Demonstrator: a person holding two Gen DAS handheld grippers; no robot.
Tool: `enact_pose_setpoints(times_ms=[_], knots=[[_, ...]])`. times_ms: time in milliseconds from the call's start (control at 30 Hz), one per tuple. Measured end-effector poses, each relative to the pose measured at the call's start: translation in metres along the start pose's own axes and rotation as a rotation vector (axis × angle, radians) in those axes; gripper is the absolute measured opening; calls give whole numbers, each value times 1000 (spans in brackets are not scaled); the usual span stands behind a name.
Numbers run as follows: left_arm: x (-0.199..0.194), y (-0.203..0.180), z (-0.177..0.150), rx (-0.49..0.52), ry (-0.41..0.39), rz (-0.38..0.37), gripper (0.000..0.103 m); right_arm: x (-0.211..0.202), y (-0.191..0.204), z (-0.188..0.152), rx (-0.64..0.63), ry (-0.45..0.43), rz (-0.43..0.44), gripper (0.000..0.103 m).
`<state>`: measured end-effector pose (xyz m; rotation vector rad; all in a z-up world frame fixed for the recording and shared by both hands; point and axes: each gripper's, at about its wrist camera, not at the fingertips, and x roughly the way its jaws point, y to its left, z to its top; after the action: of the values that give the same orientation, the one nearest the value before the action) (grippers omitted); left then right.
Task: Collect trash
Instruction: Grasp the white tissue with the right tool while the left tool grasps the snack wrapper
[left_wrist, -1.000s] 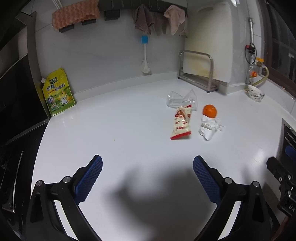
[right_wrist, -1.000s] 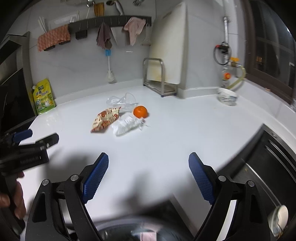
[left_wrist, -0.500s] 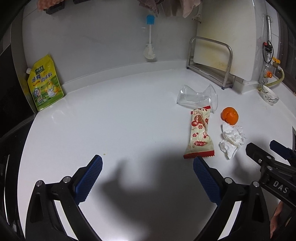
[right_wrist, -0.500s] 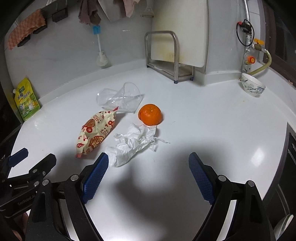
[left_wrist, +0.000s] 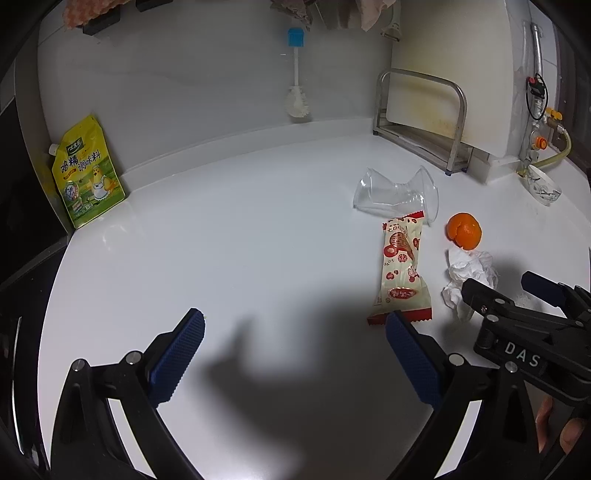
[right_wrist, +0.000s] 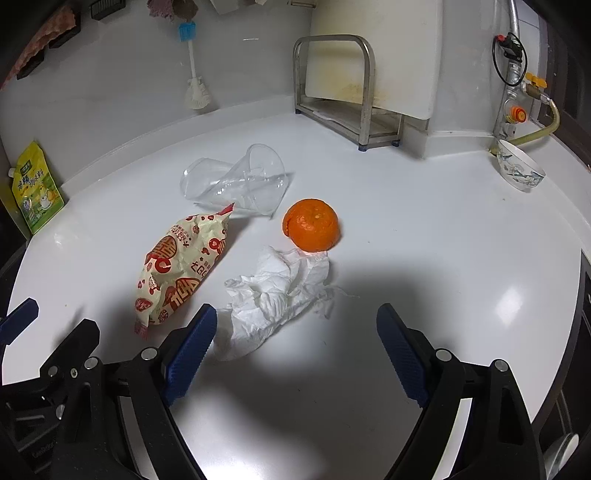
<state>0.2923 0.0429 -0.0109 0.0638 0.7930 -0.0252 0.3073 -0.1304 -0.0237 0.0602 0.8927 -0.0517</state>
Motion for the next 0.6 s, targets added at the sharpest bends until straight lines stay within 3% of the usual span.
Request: enact_pose_setpoints(times_ms=[167, 200, 267, 333, 433, 600], knots=[[1, 0, 1, -2, 4, 1, 97, 5, 1, 1, -14, 8, -5, 81], [1, 0, 1, -2, 6, -1, 97, 4, 1, 0, -14, 5, -3, 77], [1, -1, 2, -4, 6, -1, 97, 6, -1, 0, -14, 21, 4, 53], [2, -2, 3, -5, 7, 0, 97, 8, -4, 0, -7, 38, 24, 44], [4, -5, 6, -16, 15, -23, 97, 7, -14, 0, 12, 41, 33, 23], [14, -19, 14, -19, 40, -49, 97, -3, -33, -5, 40, 25, 29, 20]])
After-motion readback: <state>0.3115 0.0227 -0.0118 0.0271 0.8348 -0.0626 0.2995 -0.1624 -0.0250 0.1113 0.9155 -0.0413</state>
